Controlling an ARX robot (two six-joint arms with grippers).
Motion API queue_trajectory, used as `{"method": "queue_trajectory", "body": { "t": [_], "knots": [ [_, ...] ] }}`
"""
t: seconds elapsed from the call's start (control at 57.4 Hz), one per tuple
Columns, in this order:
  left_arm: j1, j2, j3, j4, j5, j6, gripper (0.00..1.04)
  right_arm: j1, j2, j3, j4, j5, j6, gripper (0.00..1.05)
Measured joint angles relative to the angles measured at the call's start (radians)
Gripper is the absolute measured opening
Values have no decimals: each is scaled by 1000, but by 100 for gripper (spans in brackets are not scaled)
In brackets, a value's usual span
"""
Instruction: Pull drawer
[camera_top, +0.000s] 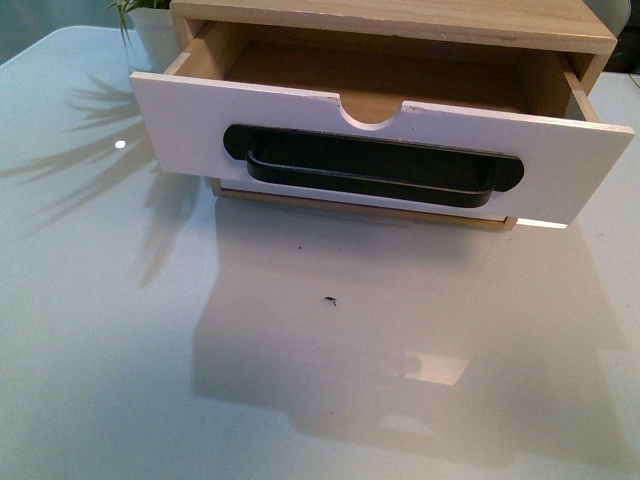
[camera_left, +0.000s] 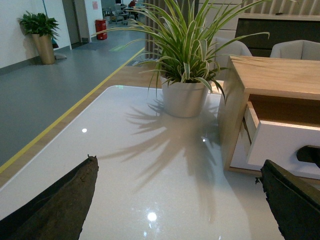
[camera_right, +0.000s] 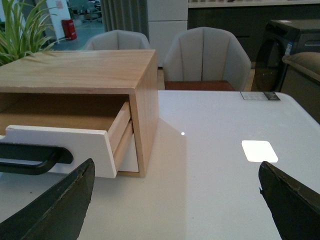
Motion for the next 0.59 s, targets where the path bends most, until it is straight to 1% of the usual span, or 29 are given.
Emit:
{"method": "queue_trajectory", "body": {
  "t": [0.592],
  "knots": [
    [0,0,0,0,0,0,97,0,0,0,0,0,0,96]
  ]
}}
